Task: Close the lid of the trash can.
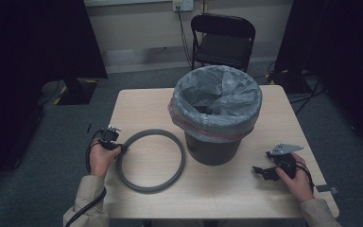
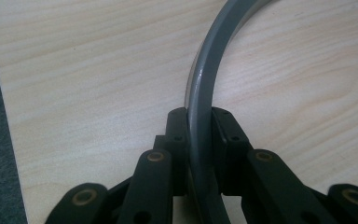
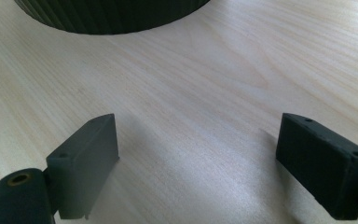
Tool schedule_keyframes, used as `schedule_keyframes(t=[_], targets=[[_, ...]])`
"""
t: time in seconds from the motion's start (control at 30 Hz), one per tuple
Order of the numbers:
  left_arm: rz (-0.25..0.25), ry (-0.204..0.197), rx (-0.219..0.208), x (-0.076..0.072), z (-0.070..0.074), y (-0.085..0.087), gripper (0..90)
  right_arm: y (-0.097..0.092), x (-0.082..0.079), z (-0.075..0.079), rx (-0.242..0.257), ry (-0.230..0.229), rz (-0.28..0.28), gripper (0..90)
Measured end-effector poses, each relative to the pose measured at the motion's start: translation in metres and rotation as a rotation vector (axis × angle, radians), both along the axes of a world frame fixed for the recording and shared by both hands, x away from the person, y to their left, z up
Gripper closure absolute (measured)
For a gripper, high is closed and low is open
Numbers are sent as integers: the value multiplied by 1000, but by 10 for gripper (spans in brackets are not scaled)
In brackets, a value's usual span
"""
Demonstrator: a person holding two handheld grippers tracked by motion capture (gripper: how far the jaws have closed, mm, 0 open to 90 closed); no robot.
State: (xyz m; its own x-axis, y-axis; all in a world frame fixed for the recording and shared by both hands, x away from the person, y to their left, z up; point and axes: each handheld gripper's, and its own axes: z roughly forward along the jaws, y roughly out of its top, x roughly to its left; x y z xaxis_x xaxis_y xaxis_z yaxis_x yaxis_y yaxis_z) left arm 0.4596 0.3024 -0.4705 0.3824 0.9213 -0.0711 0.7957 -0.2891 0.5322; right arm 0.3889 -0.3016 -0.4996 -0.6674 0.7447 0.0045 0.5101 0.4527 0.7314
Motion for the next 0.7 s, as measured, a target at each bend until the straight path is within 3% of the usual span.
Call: schedule_keyframes(t=[0.27,0.43,0.7], targets=[[-6,33,-24,-2,17,0,784,0,0,0,0,0,0,117],[-18,29,-53,-2,34,3,784,0,0,0,0,0,0,117],[-21,18,-57,-4,63,15,784,0,0,0,1,0,0,117]])
